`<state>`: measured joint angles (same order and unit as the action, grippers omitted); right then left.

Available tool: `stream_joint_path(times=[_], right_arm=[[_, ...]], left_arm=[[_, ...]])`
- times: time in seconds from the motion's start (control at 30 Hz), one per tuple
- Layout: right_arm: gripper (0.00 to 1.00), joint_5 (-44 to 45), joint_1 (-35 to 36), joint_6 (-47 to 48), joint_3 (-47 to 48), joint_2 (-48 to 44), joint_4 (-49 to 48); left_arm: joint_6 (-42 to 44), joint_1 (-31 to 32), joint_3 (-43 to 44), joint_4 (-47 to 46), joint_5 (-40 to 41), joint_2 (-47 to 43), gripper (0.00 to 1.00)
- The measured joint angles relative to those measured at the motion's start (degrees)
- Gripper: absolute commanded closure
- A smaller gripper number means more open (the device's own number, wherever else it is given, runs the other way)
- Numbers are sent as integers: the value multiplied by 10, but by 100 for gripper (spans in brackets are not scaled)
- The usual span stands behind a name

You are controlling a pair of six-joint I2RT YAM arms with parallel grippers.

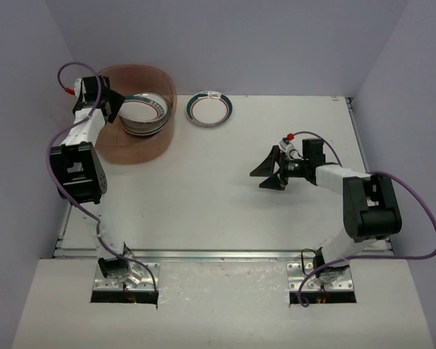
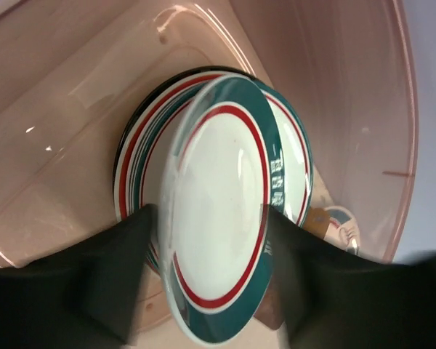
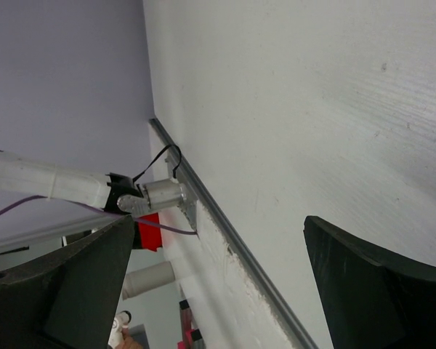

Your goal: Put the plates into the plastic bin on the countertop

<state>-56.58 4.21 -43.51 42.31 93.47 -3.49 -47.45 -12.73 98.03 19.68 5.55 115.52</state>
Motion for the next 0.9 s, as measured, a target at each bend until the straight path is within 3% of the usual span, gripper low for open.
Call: stream_joint_path(times=[0.03, 0.17, 0.37, 0.53, 0.73, 0.9], right_arm=[[1, -2, 0, 1, 2, 3, 1], [1, 1, 3, 8, 13, 20, 10], [1, 36, 23, 28, 93, 83, 62], [1, 96, 44, 23, 203, 172, 92], [1, 158, 64, -41, 378, 330, 101], [1, 227, 77, -98, 558, 437, 87]], left_arm=[[0, 0, 1, -1, -3, 0, 0], [1, 1, 51, 32, -7, 18, 0], [21, 7, 244, 122, -17, 134, 0], [29, 11, 225, 172, -18, 157, 0], [54, 24, 154, 177, -27, 57, 0], [97, 46, 74, 137, -19, -179, 0]])
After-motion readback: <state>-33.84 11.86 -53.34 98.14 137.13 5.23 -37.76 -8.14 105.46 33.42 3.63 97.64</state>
